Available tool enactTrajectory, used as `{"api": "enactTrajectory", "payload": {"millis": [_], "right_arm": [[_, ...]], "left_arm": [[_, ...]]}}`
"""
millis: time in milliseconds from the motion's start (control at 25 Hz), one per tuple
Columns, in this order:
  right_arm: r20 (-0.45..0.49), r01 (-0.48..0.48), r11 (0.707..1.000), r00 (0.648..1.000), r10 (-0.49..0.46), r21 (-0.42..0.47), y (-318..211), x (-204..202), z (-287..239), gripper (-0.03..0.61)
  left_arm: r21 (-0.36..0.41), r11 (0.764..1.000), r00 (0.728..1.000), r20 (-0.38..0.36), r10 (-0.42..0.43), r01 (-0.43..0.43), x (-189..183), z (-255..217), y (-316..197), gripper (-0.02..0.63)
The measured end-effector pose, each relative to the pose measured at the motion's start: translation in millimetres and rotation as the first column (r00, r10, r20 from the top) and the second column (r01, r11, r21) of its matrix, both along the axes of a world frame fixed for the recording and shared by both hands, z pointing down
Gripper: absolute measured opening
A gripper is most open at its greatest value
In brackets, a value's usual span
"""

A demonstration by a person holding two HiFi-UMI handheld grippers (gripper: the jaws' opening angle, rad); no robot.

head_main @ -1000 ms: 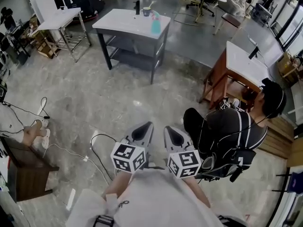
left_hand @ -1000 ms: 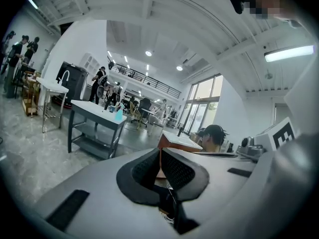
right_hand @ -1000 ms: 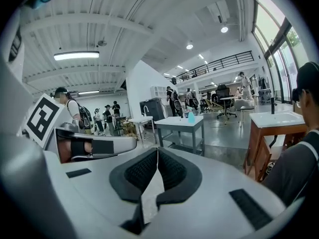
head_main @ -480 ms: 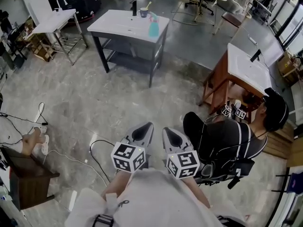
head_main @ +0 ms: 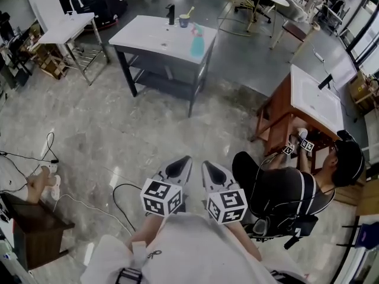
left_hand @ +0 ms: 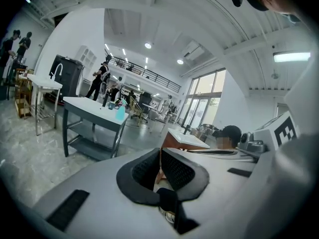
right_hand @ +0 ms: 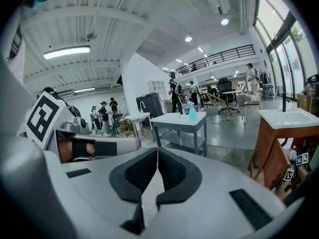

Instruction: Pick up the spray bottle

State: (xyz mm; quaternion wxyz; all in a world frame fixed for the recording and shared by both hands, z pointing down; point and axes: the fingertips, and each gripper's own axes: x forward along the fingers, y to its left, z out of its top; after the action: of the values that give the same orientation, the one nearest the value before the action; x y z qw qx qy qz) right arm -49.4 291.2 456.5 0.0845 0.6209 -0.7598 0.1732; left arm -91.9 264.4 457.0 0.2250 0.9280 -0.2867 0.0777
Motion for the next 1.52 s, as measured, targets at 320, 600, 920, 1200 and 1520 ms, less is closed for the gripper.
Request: {"api": "enactTrajectory", "payload": {"millis": [320,600,920,1200,1520], "right_arm": [[0.010,-0.019,0.998,1.000,0.020,-0.061,-50.4,0.4,14.9,0.028],[-0.001,-0.040,0.998,0.999,0.040,-0.047,-102.4,-1.9,11.7,0.028],[0.021,-0.030,0.998,0.999,0.031,-0.060,-143.2,-14.9,17.6,0.028],[0.032,-0.041,0.997,0.999,0.043,-0.068,-168.1,-18.9,21.1,0.028],[0.023,-0.028,0.997,0.999,0.030,-0.067,-180.8,-24.3,20.3,0.028]], "left_arm": [[-0.001,1.000,1.000,-0.004,0.029,-0.029,4.5,3.8,-54.2,0.032],[0.029,0.998,0.999,-0.005,0.053,-0.053,2.7,-1.6,-98.9,0.032],[0.037,0.997,0.997,-0.004,0.071,-0.071,-4.7,-2.8,-141.8,0.032],[0.011,0.996,0.996,0.006,0.087,-0.087,-8.9,3.8,-163.9,0.032],[-0.001,0.996,0.996,-0.011,0.088,-0.088,-10.9,6.4,-176.2,0.032]]}}
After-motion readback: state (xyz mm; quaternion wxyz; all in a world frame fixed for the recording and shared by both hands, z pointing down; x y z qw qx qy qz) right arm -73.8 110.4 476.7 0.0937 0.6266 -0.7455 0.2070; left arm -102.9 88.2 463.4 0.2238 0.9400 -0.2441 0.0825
